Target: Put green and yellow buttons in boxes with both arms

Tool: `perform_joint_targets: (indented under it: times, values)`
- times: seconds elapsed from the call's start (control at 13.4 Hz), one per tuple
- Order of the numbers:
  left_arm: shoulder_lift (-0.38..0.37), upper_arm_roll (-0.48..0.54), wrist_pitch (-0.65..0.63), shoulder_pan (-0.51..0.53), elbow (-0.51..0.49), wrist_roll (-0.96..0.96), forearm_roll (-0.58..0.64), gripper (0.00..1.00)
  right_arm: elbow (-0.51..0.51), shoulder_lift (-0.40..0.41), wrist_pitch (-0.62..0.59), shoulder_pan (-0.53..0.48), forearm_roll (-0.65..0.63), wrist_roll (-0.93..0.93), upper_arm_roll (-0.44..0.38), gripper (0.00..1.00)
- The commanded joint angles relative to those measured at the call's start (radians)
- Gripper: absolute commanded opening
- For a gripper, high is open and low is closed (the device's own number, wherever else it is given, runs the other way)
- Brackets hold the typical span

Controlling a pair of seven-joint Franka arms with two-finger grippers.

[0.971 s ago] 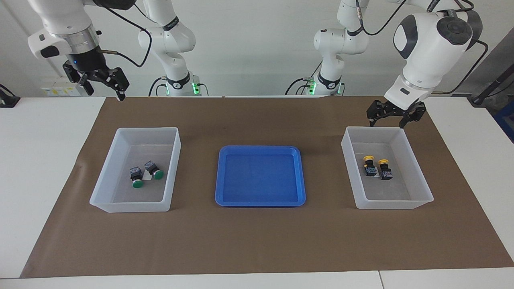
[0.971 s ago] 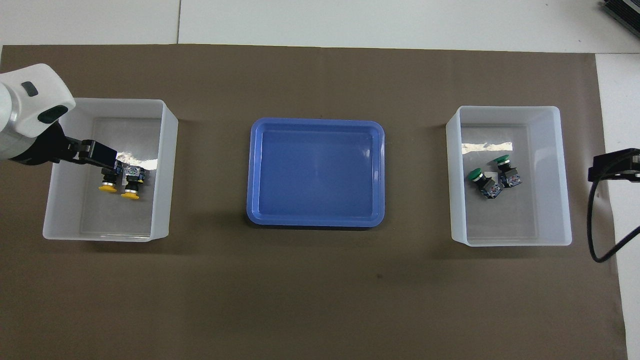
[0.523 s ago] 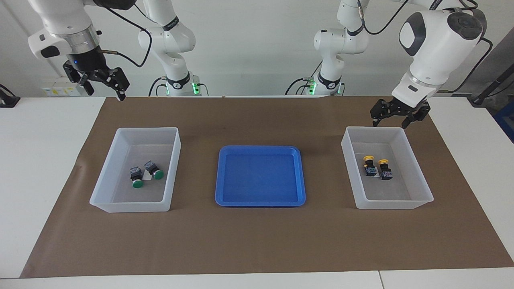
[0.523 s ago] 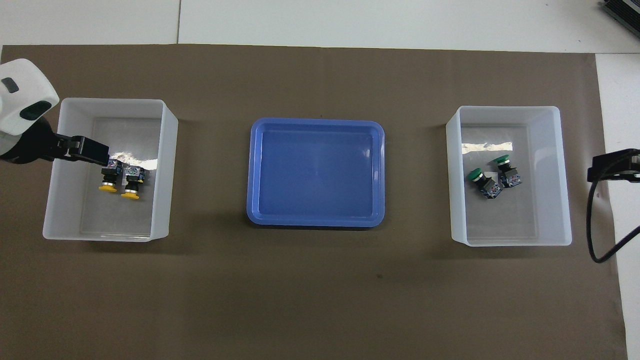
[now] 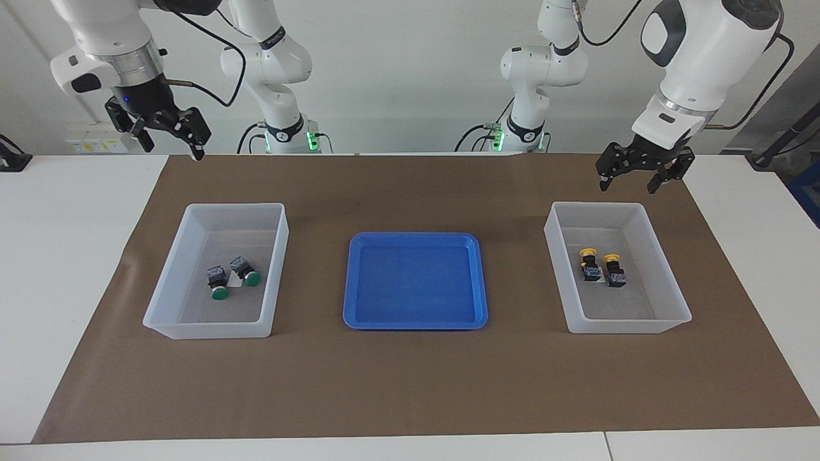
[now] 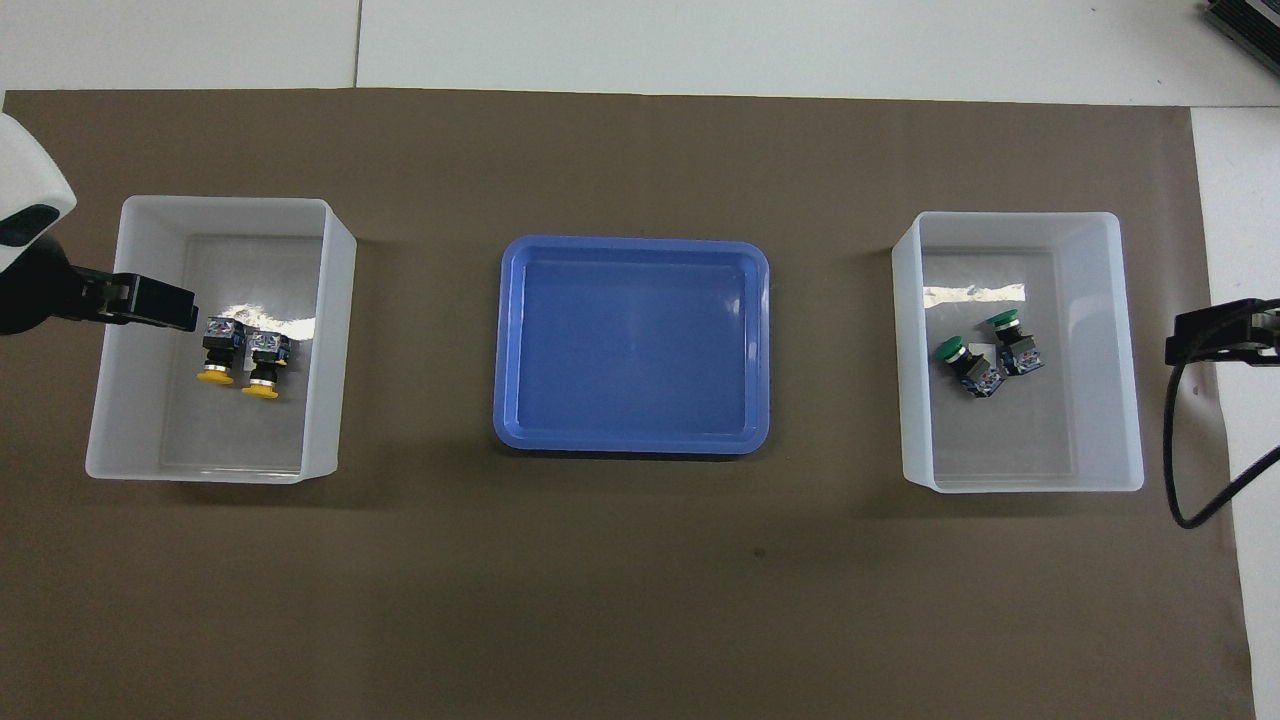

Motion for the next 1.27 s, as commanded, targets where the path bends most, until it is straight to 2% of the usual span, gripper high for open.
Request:
perform_joint_targets:
  times: [0.0,1.2]
  values:
    - [-0.024,-0.001,-0.005,0.005,-0.021,0.001,-0.011,1.0,-0.004,-0.01,-0.023,-0.009,0.022,0.0,0.008,1.0]
    - [-0.042,-0.004,-0.029,0.052,-0.035,-0.031,-0.003,1.0,-0.002,-0.008,-0.022,-0.01,0.022,0.0,0.007,1.0]
